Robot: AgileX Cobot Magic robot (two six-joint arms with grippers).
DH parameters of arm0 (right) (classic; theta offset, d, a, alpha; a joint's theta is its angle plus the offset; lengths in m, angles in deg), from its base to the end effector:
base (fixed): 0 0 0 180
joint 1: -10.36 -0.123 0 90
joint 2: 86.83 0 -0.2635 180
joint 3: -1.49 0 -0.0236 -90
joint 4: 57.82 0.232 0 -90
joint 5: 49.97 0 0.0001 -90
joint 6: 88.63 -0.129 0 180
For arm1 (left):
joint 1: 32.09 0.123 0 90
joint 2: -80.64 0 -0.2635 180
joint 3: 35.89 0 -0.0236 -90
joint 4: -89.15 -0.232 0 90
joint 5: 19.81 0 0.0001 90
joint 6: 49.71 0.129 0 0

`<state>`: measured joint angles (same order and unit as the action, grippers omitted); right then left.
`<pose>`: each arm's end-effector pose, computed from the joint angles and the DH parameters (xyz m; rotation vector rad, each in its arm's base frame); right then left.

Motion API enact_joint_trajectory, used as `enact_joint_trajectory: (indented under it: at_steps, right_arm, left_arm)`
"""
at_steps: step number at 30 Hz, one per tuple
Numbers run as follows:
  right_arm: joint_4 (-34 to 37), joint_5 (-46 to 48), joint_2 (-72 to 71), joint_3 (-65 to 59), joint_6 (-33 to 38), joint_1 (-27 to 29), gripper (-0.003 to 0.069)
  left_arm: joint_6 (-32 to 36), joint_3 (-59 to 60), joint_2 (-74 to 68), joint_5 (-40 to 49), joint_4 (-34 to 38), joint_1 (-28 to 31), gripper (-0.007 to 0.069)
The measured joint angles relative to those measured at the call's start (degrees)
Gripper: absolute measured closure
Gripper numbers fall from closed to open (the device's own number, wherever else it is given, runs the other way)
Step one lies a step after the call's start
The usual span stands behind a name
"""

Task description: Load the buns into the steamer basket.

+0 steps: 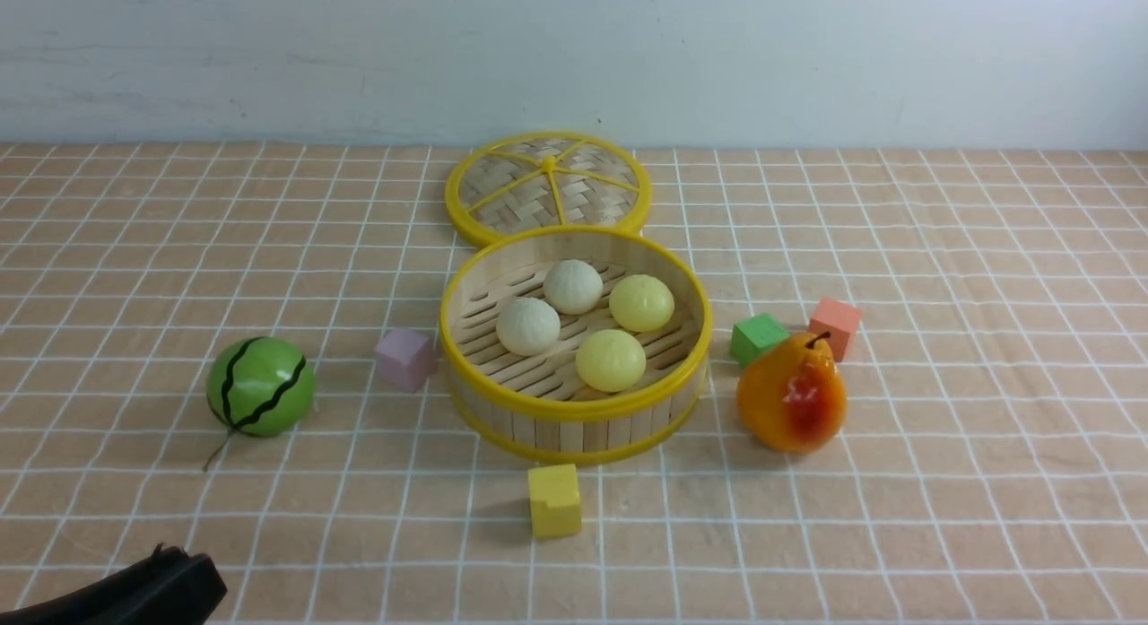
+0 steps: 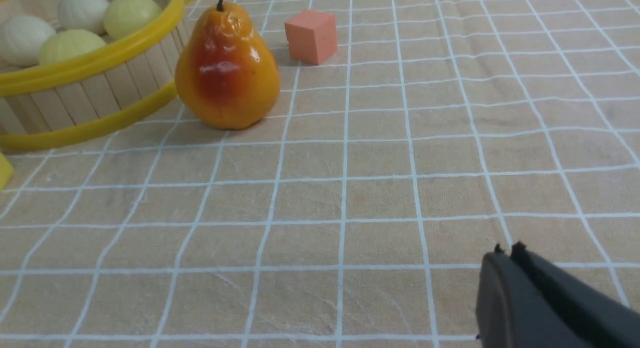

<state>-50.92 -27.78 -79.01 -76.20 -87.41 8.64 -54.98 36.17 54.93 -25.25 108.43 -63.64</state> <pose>0.0910 0.0086 0.1616 0.0254 1.8786 0.1253 0.1081 -0.0617 0.2233 0.0780 1.6644 -0.7242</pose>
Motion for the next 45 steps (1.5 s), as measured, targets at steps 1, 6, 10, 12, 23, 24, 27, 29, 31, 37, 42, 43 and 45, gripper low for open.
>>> enact_joint_trajectory:
  at_steps: [1,6,10,12,23,24,27,29,31,37,42,43,45]
  right_arm:
    - [0.0,0.0,0.0,0.0,0.0,0.0,0.0669]
    - [0.0,0.0,0.0,0.0,0.0,0.0,0.0667]
    - [0.0,0.0,0.0,0.0,-0.13,0.0,0.0662]
    - [0.0,0.0,0.0,0.0,-0.13,0.0,0.066]
    - [-0.02,0.0,0.0,0.0,-0.19,0.0,0.0648]
    - [-0.02,0.0,0.0,0.0,-0.19,0.0,0.0647]
    - [-0.02,0.0,0.0,0.0,-0.8,0.0,0.0644]
    - [-0.02,0.0,0.0,0.0,-0.8,0.0,0.0641]
    - [-0.02,0.0,0.0,0.0,-0.8,0.0,0.0639]
    - [-0.09,0.05,0.0,0.0,-0.8,0.0,0.0631]
    - [-0.14,0.05,-0.03,0.0,-0.85,0.0,0.0625]
    - [-0.14,0.05,-0.03,0.0,-0.85,0.0,0.0625]
    - [-0.14,0.05,-0.03,0.0,-0.85,0.0,0.0623]
  left_arm:
    - [0.0,0.0,0.0,0.0,0.0,0.0,0.046]
    - [0.04,0.0,0.0,0.0,0.0,0.0,0.0456]
    - [0.04,0.0,0.0,0.0,0.0,0.0,0.0455]
    - [0.04,0.0,0.0,0.0,0.0,0.0,0.0452]
    - [3.36,0.0,0.0,-3.7,0.32,0.45,0.0444]
    - [3.99,0.0,0.0,-3.91,0.53,1.08,0.0444]
    - [4.43,0.0,0.55,-3.0,0.4,6.68,0.0477]
    - [3.67,0.35,2.71,0.07,-2.47,12.15,0.0548]
    - [2.6,1.07,4.66,2.47,-5.44,15.36,0.0612]
    - [-5.74,5.83,15.8,12.42,-11.89,24.69,0.0638]
    - [-8.67,6.29,17.82,25.75,-13.57,26.61,0.0638]
    - [-8.79,6.28,17.82,25.97,-13.57,26.67,0.0638]
    - [-10.52,6.28,17.82,26.75,-13.51,26.66,0.0638]
